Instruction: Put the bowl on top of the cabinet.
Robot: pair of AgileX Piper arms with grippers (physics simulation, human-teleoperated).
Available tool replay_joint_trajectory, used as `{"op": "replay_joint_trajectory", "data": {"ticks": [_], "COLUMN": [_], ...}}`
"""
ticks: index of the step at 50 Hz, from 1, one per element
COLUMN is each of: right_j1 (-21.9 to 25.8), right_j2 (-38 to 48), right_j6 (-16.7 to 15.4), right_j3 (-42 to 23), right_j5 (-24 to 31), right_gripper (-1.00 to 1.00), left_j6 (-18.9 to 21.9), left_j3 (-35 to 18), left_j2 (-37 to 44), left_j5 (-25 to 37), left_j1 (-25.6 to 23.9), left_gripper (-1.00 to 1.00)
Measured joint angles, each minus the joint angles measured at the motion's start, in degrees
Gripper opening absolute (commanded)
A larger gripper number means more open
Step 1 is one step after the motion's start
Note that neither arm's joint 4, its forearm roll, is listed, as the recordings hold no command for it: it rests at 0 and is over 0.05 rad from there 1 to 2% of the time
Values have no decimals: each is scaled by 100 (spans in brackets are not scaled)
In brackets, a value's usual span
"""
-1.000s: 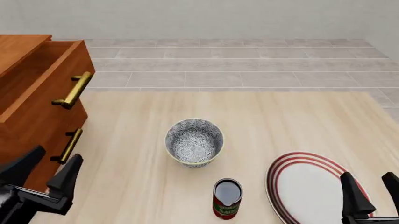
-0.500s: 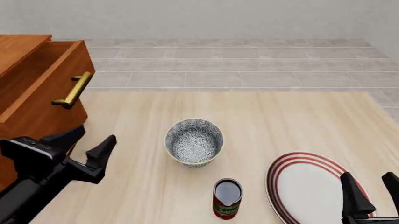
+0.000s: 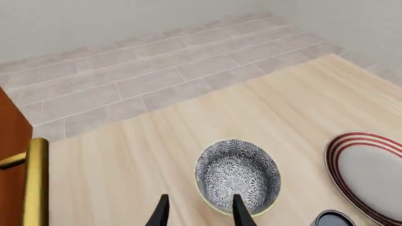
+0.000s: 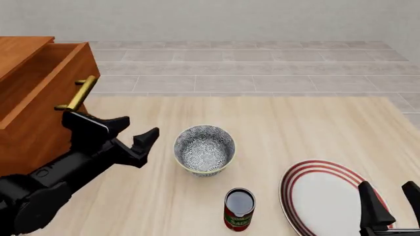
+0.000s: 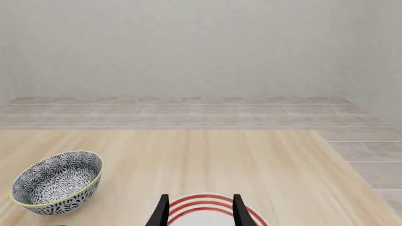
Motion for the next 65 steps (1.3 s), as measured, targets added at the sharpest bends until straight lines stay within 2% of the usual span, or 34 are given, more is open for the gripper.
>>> {"op": "replay_joint_trajectory", "data": {"ticks": [15,39,65], "right_j1": [0,0,0], "right_j2": [0,0,0], "right_j6": [0,0,0], "right_j3": [0,0,0], "right_j5": [0,0,0], "right_gripper": [100,100,100], "left_j6": [-59,-386,-405], "left_j3": [-551,-1485,-1868], "left_j2": [625,1916,2721], "left_j5": [200,441,504], "left_j1": [-98,166,48], "left_gripper": [100,100,100]}}
